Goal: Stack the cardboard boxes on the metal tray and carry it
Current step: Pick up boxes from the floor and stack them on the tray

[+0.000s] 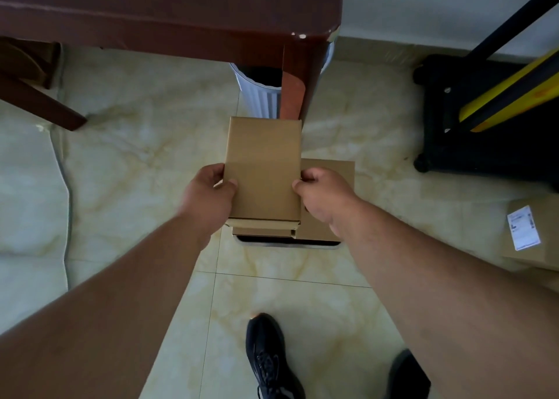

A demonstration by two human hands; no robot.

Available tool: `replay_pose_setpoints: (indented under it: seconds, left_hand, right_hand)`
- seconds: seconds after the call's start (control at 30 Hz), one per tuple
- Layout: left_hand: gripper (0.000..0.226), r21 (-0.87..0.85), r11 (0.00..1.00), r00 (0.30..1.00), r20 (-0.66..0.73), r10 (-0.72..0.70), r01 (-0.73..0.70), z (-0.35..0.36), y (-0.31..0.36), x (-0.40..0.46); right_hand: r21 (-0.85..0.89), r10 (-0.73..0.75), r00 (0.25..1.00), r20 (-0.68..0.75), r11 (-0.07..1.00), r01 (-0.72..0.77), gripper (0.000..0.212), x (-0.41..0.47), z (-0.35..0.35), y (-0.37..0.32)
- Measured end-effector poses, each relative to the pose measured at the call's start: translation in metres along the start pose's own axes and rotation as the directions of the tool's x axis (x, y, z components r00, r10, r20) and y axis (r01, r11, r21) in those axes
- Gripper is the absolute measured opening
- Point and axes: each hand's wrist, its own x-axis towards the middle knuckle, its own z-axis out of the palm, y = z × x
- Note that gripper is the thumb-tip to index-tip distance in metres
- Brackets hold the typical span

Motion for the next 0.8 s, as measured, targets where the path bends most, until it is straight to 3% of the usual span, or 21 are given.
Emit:
replay_pose_setpoints:
  seconds: [0.8]
  left_hand:
    - [0.035, -0.001, 1.0, 1.0, 0.003, 0.006, -0.006, 0.013, -0.033, 0.007]
  right_hand:
    - [-0.023, 0.033, 0.999, 0.031, 0.999, -0.032, 0.036, 0.005, 0.013, 0.033]
